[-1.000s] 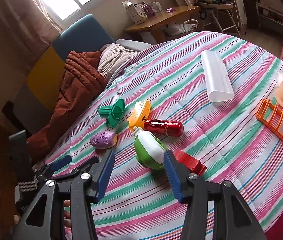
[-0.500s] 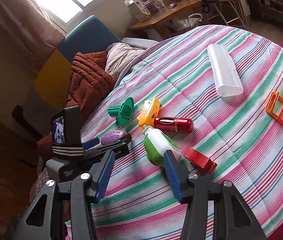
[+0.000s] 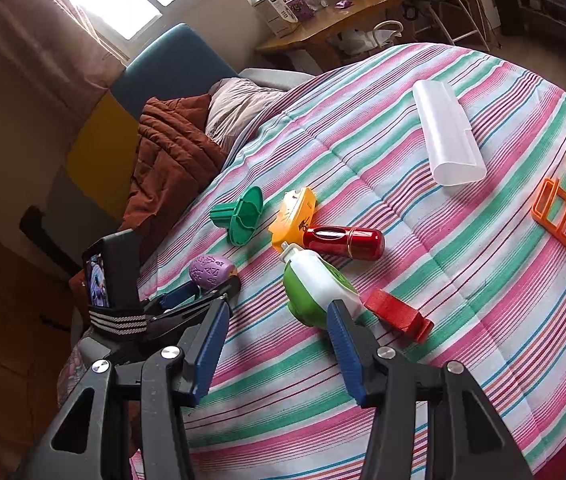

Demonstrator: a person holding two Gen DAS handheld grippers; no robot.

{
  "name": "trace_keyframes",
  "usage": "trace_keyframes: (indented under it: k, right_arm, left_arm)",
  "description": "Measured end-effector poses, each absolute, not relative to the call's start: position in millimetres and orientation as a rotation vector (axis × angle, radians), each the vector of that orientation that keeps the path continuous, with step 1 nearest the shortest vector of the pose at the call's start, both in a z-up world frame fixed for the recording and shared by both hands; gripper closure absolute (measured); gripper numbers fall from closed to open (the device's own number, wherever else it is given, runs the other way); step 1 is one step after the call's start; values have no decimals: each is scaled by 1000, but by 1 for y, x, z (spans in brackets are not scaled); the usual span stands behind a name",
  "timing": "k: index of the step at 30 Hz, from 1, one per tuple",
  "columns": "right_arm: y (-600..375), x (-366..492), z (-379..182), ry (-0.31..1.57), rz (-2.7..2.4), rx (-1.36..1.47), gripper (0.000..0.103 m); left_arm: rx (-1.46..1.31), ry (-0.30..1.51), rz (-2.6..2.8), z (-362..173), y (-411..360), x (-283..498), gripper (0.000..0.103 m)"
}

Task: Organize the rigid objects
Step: 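Close the left tool on the purple egg-shaped toy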

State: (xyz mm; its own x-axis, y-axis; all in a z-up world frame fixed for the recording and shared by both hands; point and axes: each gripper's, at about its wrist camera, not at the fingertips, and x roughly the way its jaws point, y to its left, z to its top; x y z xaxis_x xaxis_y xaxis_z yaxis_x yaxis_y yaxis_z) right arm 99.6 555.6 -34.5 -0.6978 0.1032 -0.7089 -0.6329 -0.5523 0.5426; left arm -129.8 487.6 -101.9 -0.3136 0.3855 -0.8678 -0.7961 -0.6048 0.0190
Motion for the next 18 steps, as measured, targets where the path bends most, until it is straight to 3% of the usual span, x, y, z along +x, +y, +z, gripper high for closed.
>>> trace_keyframes:
  k: [4, 7, 18]
  right_arm:
    - [555, 100, -35, 1137, 2263, -885, 51]
    - [557, 101, -37, 1142, 2250, -890, 51]
    - [554, 97, -39, 1120, 2253, -930, 51]
  left_arm:
    - [-1139, 549, 1988, -101, 465, -123, 40]
    - [-1178, 480, 1968, -104, 447, -121, 1]
    - [-1069, 504, 1942, -85, 455, -135, 0]
